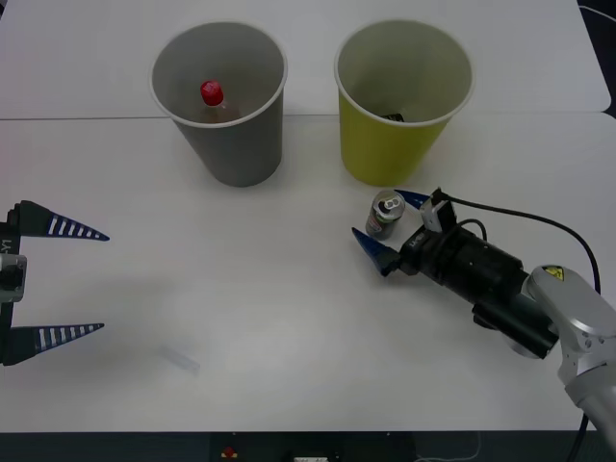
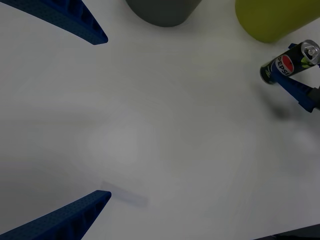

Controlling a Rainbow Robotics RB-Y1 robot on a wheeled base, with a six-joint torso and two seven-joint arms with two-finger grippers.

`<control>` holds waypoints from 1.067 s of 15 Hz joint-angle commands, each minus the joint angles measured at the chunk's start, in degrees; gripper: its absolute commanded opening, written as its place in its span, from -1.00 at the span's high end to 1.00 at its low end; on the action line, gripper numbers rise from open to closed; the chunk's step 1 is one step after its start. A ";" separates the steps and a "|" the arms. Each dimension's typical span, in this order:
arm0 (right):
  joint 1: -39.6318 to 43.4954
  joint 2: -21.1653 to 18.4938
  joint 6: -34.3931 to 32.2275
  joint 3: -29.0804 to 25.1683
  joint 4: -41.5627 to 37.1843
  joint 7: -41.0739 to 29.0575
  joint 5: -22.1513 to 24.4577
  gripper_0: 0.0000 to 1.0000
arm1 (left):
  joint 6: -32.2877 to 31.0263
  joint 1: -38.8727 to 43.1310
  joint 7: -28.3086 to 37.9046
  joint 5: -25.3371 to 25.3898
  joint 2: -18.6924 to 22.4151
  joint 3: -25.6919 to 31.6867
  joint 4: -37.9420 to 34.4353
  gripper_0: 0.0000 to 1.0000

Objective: Put the can into the green bin and the plastic bottle into the gray bin

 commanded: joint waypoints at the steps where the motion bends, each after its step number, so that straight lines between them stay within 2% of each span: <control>1: -0.09 0.00 0.00 0.10 -0.01 0.62 0.01 0.93 | 0.00 0.00 0.00 0.00 0.00 0.00 0.00 -1.00; 2: -0.09 0.00 0.00 0.10 -0.01 0.80 0.01 1.00 | 0.00 0.00 0.00 0.00 0.00 0.00 0.00 -1.00; 8: -0.09 0.00 0.09 0.10 -0.01 0.89 0.01 1.00 | 0.00 0.00 0.00 0.00 0.00 0.00 0.00 -1.00; 11: -0.09 -0.35 -2.20 -0.51 -0.27 0.62 -0.08 1.00 | 0.00 0.00 0.00 0.00 0.00 0.00 0.00 -1.00; 14: 0.00 -2.81 -4.92 -0.42 -2.47 -0.87 -0.08 1.00 | 0.00 0.00 0.00 0.00 0.00 0.00 0.00 -1.00; 16: 0.17 -5.45 -6.24 0.46 -4.58 -5.79 -0.08 1.00 | 0.00 0.00 0.00 0.00 0.00 0.00 0.00 -1.00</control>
